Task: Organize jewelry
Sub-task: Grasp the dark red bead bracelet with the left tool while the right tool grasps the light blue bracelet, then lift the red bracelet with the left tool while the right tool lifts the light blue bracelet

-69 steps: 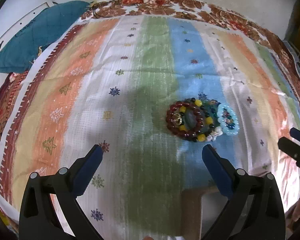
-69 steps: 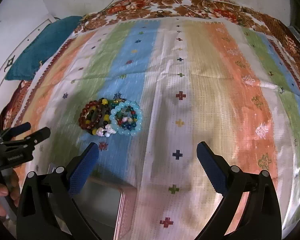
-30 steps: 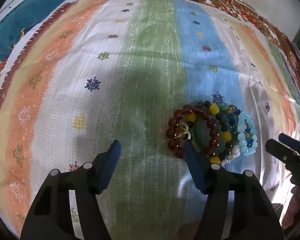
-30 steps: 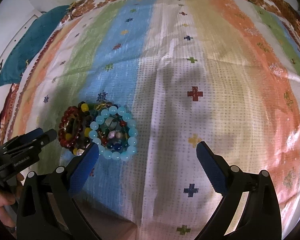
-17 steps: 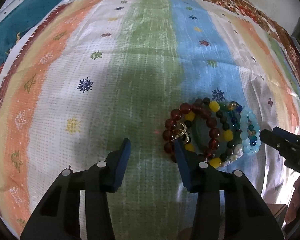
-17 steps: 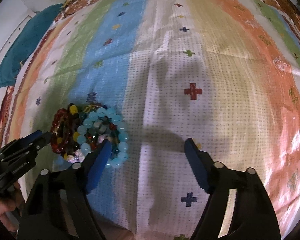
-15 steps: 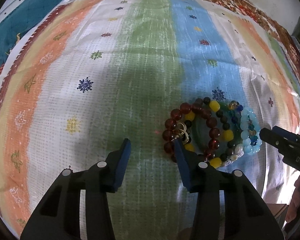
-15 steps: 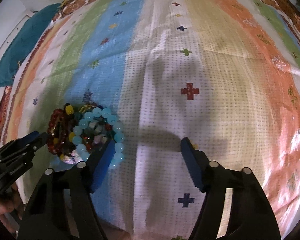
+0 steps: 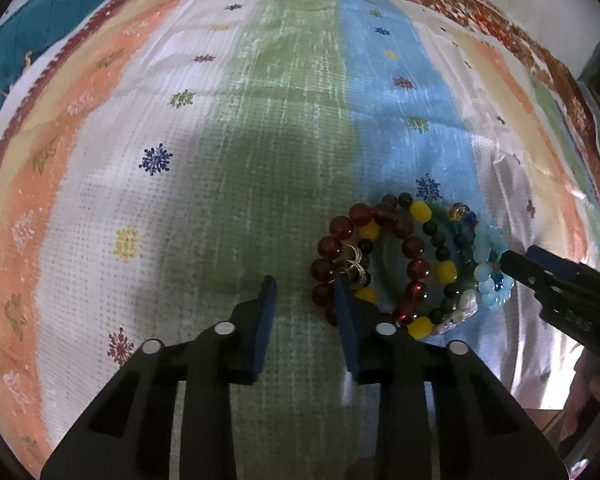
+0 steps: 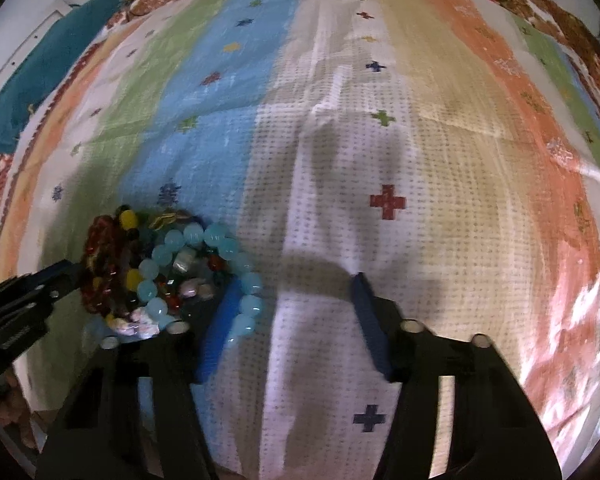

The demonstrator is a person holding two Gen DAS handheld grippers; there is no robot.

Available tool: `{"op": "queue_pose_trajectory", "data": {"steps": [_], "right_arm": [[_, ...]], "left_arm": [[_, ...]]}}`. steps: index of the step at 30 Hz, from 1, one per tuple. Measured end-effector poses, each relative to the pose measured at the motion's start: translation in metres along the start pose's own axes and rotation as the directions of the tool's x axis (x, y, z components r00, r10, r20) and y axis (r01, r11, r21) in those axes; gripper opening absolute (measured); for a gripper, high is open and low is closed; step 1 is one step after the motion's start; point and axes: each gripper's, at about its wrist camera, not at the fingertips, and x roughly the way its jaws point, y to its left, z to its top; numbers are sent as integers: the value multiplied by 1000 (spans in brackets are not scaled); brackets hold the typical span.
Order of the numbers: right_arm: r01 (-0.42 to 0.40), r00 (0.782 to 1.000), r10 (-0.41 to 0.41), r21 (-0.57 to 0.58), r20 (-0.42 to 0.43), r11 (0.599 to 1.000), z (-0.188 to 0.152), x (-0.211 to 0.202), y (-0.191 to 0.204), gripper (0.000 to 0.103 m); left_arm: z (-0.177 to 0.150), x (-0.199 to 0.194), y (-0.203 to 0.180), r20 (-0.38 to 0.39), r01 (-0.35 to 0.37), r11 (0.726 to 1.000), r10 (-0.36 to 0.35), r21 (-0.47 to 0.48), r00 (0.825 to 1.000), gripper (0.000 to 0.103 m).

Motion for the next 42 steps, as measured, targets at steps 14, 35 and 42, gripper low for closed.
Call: {"op": "queue_pose_trajectory", "data": {"steps": [14, 35, 42], "right_arm": [[-38, 999, 38, -20, -8, 999, 0, 0, 5, 12], [-31, 1000, 31, -43, -1, 999, -1, 1, 6, 12], [-42, 999, 42, -33, -6, 999, -1, 2, 3, 12]], "left_arm": [[-3, -2, -15, 6, -34, 996, 33, 79, 999, 4], [0, -5, -9, -9, 23, 1000, -22, 15, 1000, 12], [0, 3, -10, -28, 21, 1000, -21, 15, 999, 31]]}}
